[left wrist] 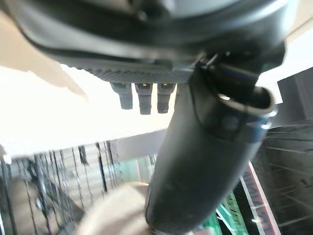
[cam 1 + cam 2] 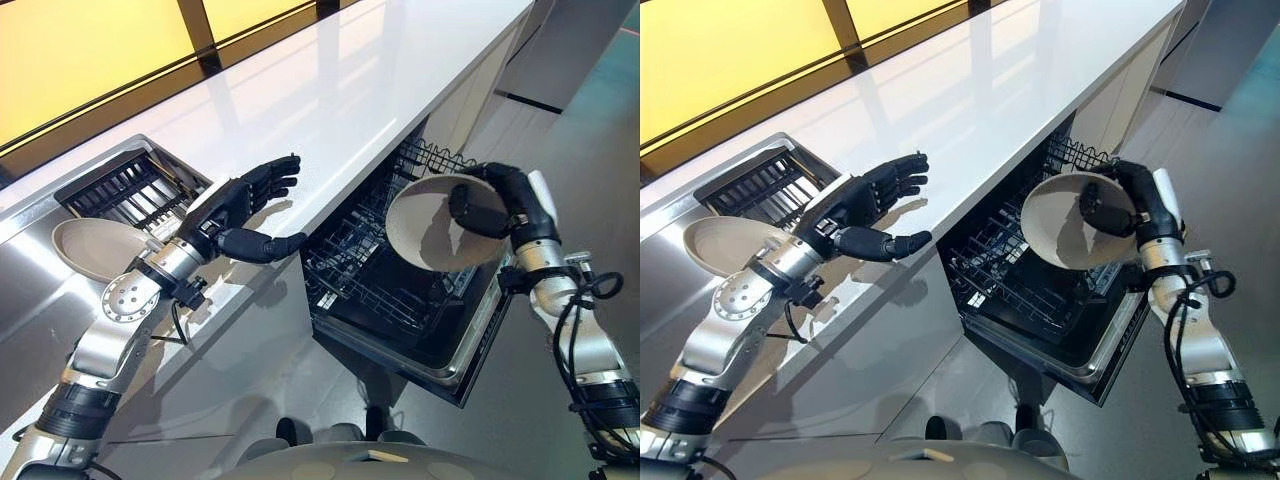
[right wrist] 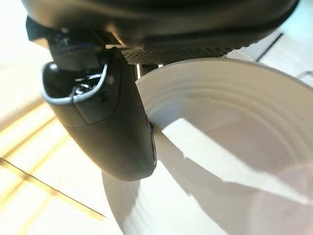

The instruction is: Pick up plates and place into dishwasher.

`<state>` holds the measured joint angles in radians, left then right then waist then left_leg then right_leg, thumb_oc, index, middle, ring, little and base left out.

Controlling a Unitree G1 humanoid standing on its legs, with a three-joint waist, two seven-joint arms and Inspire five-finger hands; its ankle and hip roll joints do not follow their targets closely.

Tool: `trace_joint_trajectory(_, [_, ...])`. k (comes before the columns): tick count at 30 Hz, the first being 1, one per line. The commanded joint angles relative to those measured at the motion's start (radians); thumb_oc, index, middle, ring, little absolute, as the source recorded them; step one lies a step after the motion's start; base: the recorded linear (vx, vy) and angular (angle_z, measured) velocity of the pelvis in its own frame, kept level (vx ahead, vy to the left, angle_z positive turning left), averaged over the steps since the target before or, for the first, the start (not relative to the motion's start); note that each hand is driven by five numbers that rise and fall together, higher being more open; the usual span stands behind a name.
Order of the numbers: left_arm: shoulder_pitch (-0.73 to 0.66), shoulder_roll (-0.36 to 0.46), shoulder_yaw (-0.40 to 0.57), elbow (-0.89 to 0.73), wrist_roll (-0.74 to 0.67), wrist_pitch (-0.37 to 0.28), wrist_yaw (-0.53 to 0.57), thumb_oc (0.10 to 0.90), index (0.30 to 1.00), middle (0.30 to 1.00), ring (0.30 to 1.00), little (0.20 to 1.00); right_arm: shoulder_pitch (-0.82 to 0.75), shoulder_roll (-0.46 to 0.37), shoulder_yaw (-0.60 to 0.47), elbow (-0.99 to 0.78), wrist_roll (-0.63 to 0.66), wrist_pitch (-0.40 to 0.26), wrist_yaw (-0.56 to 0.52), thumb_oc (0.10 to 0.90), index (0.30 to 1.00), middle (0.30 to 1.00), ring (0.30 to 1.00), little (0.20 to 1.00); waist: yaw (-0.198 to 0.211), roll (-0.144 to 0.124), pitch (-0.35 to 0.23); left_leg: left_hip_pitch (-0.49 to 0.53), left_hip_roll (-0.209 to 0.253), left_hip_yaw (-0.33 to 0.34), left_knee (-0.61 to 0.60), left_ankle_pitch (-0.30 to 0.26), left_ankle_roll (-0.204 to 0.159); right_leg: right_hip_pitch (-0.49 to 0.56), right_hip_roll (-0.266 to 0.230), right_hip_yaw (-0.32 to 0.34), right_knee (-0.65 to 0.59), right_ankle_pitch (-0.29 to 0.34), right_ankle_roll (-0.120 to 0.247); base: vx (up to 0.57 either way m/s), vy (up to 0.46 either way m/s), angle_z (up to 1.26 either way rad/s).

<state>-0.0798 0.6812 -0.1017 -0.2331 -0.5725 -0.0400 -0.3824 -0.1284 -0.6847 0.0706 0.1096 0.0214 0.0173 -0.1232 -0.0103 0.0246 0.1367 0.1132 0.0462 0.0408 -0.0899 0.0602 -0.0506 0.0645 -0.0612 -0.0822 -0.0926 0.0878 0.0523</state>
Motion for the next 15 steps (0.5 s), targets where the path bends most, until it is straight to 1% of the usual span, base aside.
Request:
trace_joint_trajectory(1, [-0.092, 0.013, -0.048, -0.117, -0.133, -0.036, -0.045, 0.800, 0.900, 0.900, 0.900, 0.900, -0.219, -0.048, 0.055, 0.061, -0.059, -0.017, -0.077, 0.100, 0.300, 0.300, 0.300, 0.200, 0.031, -0.033, -0.055, 0.002, -0.083, -0.049, 0.003, -0.037, 0.055, 0.043, 0.009, -0.042, 0.005, 0.008, 0.036, 0.01, -0.007, 0.10])
trace_joint_trajectory(2, [-0.095, 0.013, -0.061, -0.118, -0.140, -0.034, -0.047, 0.800, 0.900, 0.900, 0.900, 0.900, -0.238, -0.050, 0.073, 0.081, -0.061, -0.002, -0.081, 0.100, 0.300, 0.300, 0.300, 0.200, 0.035, -0.032, -0.054, 0.002, -0.083, -0.051, 0.003, -0.036, 0.055, 0.044, 0.009, -0.044, 0.005, 0.008, 0.035, 0.01, -0.008, 0.18])
trace_joint_trajectory(3, [-0.102, 0.012, -0.091, -0.120, -0.142, -0.035, -0.061, 0.800, 0.900, 0.900, 0.900, 0.900, -0.286, -0.051, 0.119, 0.150, -0.058, 0.018, -0.097, 0.100, 0.300, 0.300, 0.300, 0.200, 0.048, -0.033, -0.052, 0.000, -0.084, -0.056, 0.003, -0.035, 0.055, 0.047, 0.007, -0.053, 0.005, 0.007, 0.034, 0.01, -0.010, 0.18])
trace_joint_trajectory(4, [-0.108, 0.013, -0.107, -0.121, -0.144, -0.036, -0.067, 0.800, 0.900, 0.900, 0.900, 0.900, -0.319, -0.050, 0.144, 0.193, -0.055, 0.033, -0.101, 0.100, 0.300, 0.300, 0.300, 0.200, 0.057, -0.033, -0.051, 0.000, -0.084, -0.059, 0.003, -0.035, 0.056, 0.048, 0.006, -0.059, 0.005, 0.006, 0.033, 0.01, -0.011, 0.16])
trace_joint_trajectory(5, [-0.109, 0.013, -0.111, -0.122, -0.146, -0.035, -0.069, 0.800, 0.900, 0.900, 0.900, 0.900, -0.331, -0.049, 0.152, 0.203, -0.059, 0.043, -0.101, 0.100, 0.300, 0.300, 0.300, 0.200, 0.059, -0.033, -0.050, 0.000, -0.084, -0.061, 0.003, -0.035, 0.056, 0.049, 0.005, -0.061, 0.005, 0.006, 0.032, 0.01, -0.011, 0.09])
trace_joint_trajectory(8, [-0.134, 0.017, -0.156, -0.122, -0.169, -0.028, -0.090, 0.800, 0.900, 0.900, 0.900, 0.900, -0.435, -0.042, 0.242, 0.346, -0.051, 0.060, -0.130, 0.100, 0.300, 0.300, 0.300, 0.200, 0.083, -0.031, -0.047, -0.002, -0.086, -0.072, 0.003, -0.033, 0.055, 0.055, 0.001, -0.078, 0.005, 0.003, 0.031, 0.01, -0.010, 0.17])
trace_joint_trajectory(9, [-0.149, 0.022, -0.183, -0.120, -0.185, -0.026, -0.104, 0.800, 0.900, 0.900, 0.900, 0.900, -0.493, -0.034, 0.287, 0.406, -0.046, 0.082, -0.137, 0.100, 0.300, 0.300, 0.300, 0.200, 0.095, -0.030, -0.047, -0.003, -0.088, -0.078, 0.003, -0.033, 0.055, 0.058, -0.001, -0.086, 0.005, 0.002, 0.030, 0.02, -0.008, 0.21])
trace_joint_trajectory(11, [-0.162, 0.024, -0.199, -0.122, -0.197, -0.028, -0.104, 0.800, 0.900, 0.900, 0.900, 0.900, -0.529, -0.028, 0.318, 0.449, -0.049, 0.088, -0.145, 0.100, 0.300, 0.300, 0.300, 0.200, 0.101, -0.029, -0.046, -0.004, -0.090, -0.083, 0.003, -0.032, 0.055, 0.059, -0.002, -0.091, 0.005, 0.001, 0.030, 0.02, -0.003, 0.26])
trace_joint_trajectory(14, [-0.185, 0.011, -0.235, -0.126, -0.212, -0.035, -0.109, 0.800, 0.900, 0.900, 0.900, 0.900, -0.595, -0.009, 0.381, 0.538, -0.063, 0.108, -0.158, 0.100, 0.300, 0.300, 0.300, 0.200, 0.120, -0.026, -0.047, -0.004, -0.093, -0.095, 0.003, -0.031, 0.056, 0.064, -0.006, -0.105, 0.005, -0.001, 0.030, 0.04, 0.000, 0.14])
trace_joint_trajectory(15, [-0.193, 0.007, -0.245, -0.125, -0.219, -0.036, -0.106, 0.800, 0.900, 0.900, 0.900, 0.900, -0.613, -0.003, 0.400, 0.562, -0.062, 0.109, -0.165, 0.100, 0.300, 0.300, 0.300, 0.200, 0.125, -0.025, -0.048, 0.003, -0.092, -0.097, 0.003, -0.041, 0.054, 0.071, -0.005, -0.108, 0.005, -0.010, 0.031, 0.06, 0.001, 0.20])
